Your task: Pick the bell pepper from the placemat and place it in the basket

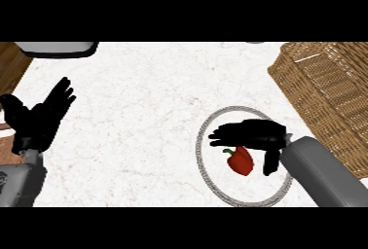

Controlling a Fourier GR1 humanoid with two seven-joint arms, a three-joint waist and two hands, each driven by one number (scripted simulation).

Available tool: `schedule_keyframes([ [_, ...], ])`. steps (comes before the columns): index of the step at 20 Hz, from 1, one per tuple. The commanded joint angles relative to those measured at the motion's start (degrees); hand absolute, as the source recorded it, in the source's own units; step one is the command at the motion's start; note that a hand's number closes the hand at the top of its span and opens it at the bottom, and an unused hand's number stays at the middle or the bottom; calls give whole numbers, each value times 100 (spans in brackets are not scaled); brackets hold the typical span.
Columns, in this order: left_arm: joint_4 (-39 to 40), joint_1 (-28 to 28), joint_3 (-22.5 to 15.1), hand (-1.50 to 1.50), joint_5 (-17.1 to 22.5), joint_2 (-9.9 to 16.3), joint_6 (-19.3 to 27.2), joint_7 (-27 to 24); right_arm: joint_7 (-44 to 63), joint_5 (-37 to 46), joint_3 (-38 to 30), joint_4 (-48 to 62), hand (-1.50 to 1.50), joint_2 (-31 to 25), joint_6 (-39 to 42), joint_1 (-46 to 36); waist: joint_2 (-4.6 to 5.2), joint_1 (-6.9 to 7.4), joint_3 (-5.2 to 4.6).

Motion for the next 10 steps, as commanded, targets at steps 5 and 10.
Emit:
schedule_keyframes([
  [5,318,-129,149,0,-224,-187,-76,-113,-339,658,-189,563,-150,471,-59,-183,9,2,0],
  [10,67,83,335,0,-113,20,-373,-132,-543,1285,172,464,150,387,-825,229,6,3,0],
])
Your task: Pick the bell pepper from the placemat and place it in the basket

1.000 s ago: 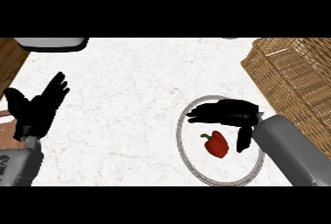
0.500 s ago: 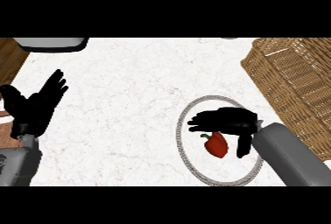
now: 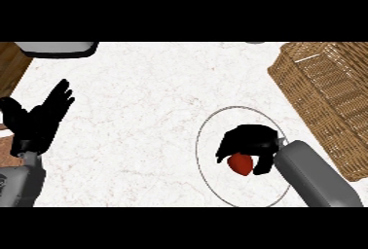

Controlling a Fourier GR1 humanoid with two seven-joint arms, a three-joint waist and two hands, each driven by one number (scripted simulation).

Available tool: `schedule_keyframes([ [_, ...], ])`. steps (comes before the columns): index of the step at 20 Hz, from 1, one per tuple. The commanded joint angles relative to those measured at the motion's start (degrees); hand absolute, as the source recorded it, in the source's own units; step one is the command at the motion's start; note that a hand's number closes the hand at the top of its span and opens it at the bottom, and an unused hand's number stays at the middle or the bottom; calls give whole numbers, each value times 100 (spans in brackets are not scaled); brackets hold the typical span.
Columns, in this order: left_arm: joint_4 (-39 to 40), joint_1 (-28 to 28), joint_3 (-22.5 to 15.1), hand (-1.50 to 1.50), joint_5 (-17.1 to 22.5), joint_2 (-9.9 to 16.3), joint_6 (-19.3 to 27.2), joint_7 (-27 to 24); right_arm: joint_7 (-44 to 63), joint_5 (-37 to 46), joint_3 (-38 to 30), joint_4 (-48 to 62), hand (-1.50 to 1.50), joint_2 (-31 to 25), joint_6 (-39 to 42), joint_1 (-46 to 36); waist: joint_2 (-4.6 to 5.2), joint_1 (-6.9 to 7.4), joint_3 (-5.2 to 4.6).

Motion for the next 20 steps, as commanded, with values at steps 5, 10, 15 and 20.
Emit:
schedule_keyframes([
  [5,-175,119,104,0,-73,-105,-115,46,-535,653,-54,251,150,172,-447,265,9,10,11],
  [10,-715,191,-2,0,-192,-199,40,414,-372,943,64,51,150,306,-520,554,-2,25,14],
  [15,-30,97,185,0,-146,-201,-19,-34,2297,212,-1690,541,150,974,-129,179,-3,-193,2],
  [20,-12,173,303,0,-194,-80,48,-48,4089,-302,-2998,787,150,1238,-684,181,2,-456,6],
])
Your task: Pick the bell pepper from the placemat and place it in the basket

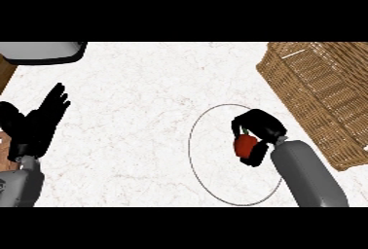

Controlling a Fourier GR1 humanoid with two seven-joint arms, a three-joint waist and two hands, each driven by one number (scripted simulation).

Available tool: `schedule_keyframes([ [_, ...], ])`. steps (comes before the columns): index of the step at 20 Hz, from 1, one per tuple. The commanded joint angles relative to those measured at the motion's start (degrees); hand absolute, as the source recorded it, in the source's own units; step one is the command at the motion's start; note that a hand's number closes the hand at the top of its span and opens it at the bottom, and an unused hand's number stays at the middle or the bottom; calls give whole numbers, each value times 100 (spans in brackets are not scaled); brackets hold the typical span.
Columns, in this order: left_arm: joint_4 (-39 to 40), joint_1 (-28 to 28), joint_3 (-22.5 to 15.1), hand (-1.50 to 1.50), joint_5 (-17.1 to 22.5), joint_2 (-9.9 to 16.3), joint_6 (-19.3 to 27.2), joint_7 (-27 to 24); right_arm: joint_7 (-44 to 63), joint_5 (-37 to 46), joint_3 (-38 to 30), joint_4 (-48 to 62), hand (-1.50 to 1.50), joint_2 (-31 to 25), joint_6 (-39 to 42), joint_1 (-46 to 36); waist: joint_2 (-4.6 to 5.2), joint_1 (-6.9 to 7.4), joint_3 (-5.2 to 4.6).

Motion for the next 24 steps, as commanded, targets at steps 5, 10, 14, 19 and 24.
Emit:
schedule_keyframes([
  [5,-33,27,-28,0,-38,-35,38,-28,3043,-986,-1988,-68,150,1155,-1847,-585,17,195,60],
  [10,-97,-169,-267,0,-25,-69,-193,33,4275,-964,-2071,-433,150,1176,-3761,-1669,20,708,33],
  [14,-151,-286,-412,0,-53,-167,-212,90,5689,-133,-1961,-110,150,1182,-5014,-2411,53,847,11],
  [19,88,-426,-290,0,-33,-108,-202,102,7620,1295,-1861,735,150,1184,-5470,-3685,69,733,-4],
  [24,201,-476,-230,0,-56,-101,-184,11,8971,2391,-2024,1571,150,1019,-5127,-4777,84,604,10],
])
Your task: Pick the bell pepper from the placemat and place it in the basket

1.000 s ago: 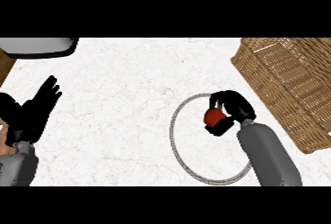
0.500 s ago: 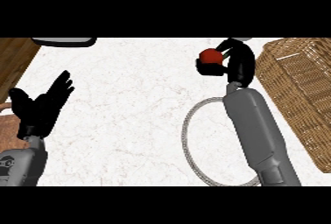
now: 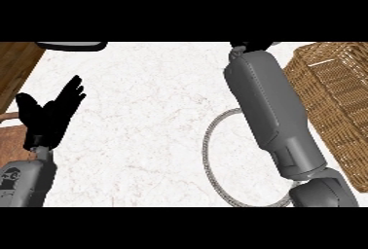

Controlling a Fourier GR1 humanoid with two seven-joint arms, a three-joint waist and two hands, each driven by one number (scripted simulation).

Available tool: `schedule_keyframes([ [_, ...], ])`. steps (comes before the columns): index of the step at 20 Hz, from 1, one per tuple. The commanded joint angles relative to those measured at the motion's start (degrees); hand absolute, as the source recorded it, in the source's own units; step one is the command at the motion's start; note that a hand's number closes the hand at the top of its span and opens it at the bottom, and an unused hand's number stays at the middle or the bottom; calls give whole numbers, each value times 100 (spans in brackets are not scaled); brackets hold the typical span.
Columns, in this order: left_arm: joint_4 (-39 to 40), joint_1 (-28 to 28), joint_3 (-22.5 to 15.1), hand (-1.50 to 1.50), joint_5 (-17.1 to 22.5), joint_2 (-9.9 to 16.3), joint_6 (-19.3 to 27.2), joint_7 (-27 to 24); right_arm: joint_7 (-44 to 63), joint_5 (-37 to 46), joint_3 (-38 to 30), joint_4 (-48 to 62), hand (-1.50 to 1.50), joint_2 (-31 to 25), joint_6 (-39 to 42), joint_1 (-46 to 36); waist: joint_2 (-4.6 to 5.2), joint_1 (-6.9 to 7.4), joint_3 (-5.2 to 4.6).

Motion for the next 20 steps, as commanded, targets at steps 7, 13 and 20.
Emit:
schedule_keyframes([
  [7,137,-7,-82,0,-177,-209,191,-123,1591,1318,-423,1307,150,-716,97,-1698,46,-56,16],
  [13,27,-65,128,0,4,18,32,59,2021,1914,-529,1806,150,-1124,191,-1770,32,-90,17],
  [20,-31,-20,46,0,-55,-125,101,54,1824,2006,-841,2032,150,-1872,324,-1591,4,-177,27],
])
